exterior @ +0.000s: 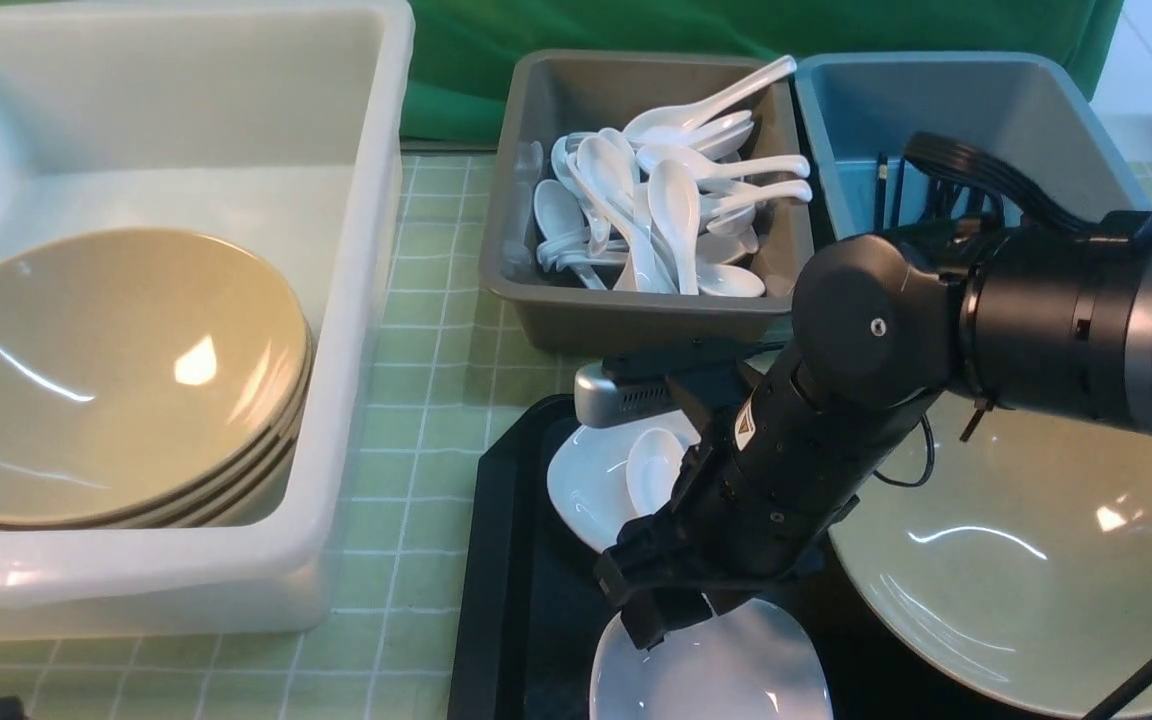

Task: On green table put chopsticks spoon bowls plates into blue grey white boxes.
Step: 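Reach down and grasp the white spoon resting in the bowl with the right gripper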

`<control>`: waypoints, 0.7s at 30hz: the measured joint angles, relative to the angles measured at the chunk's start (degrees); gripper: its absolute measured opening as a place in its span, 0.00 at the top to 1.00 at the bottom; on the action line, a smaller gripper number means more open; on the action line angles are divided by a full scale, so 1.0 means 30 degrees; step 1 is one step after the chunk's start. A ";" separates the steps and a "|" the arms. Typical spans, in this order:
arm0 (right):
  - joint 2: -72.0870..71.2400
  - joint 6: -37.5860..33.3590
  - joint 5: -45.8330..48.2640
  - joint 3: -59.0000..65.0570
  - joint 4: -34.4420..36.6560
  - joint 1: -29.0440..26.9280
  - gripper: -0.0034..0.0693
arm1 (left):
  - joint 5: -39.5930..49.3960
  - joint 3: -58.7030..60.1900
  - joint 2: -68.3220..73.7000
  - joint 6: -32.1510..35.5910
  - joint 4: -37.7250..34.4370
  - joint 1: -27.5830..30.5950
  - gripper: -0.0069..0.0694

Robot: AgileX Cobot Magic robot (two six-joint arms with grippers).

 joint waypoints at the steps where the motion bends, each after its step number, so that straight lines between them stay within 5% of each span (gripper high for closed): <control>1: 0.0019 0.0000 0.0000 0.0000 0.0000 0.0000 0.31 | 0.0072 0.0000 0.0000 -0.0062 0.0000 0.0000 0.91; 14: 0.0958 0.1419 -0.1131 -0.0024 0.0166 0.0000 0.32 | 0.0354 0.0000 0.0000 -0.0169 0.0017 0.0000 0.91; 18: 0.0958 0.1265 -0.0963 -0.0024 0.0166 0.0000 0.40 | 0.0399 0.0000 0.0000 -0.0169 0.0017 0.0000 0.91; 21: 0.0958 0.1086 -0.0874 -0.0024 0.0183 0.0006 0.60 | 0.0537 0.0000 0.0000 -0.0169 0.0017 0.0000 0.91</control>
